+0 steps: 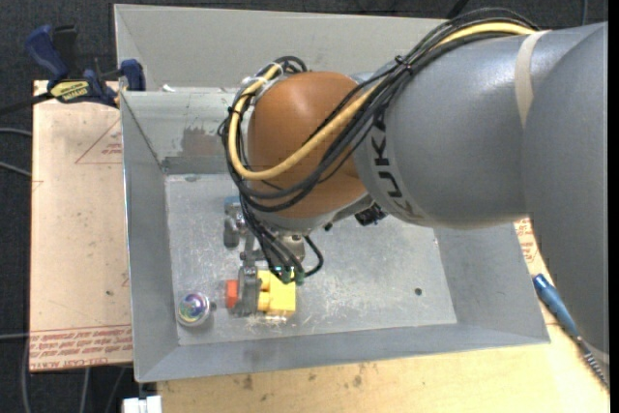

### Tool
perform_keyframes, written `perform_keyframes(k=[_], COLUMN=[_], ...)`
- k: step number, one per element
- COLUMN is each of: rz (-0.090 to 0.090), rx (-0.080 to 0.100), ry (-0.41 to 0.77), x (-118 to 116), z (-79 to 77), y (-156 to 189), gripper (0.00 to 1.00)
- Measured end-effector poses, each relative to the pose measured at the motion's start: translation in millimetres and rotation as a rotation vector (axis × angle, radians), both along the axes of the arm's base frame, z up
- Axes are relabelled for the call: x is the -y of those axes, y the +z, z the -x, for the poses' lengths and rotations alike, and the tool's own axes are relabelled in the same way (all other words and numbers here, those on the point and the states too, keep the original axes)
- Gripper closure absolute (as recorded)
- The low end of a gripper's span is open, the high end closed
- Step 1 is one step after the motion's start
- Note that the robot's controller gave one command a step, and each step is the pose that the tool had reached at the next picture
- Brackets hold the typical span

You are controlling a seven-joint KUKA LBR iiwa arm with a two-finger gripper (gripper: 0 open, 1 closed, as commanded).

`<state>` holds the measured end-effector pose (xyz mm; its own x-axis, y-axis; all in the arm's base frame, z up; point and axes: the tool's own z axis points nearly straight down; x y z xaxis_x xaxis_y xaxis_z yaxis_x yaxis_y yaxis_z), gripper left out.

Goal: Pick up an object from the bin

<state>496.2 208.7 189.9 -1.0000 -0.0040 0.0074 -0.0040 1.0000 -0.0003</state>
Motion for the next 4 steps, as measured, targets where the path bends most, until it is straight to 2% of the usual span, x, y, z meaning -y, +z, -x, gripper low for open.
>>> perform_keyframes(k=[1,2,3,4], rz=[0.003,-0.003,-0.003,-0.003], rx=[0.002,0.010,0.007,0.011], ry=[0.045,0.127,0.127,0.126], x=[60,55,55,55], z=[-8.0,6.2,6.6,5.0], y=[-56,-119,-117,-116], gripper=[0.00,0.00,1.00,0.00])
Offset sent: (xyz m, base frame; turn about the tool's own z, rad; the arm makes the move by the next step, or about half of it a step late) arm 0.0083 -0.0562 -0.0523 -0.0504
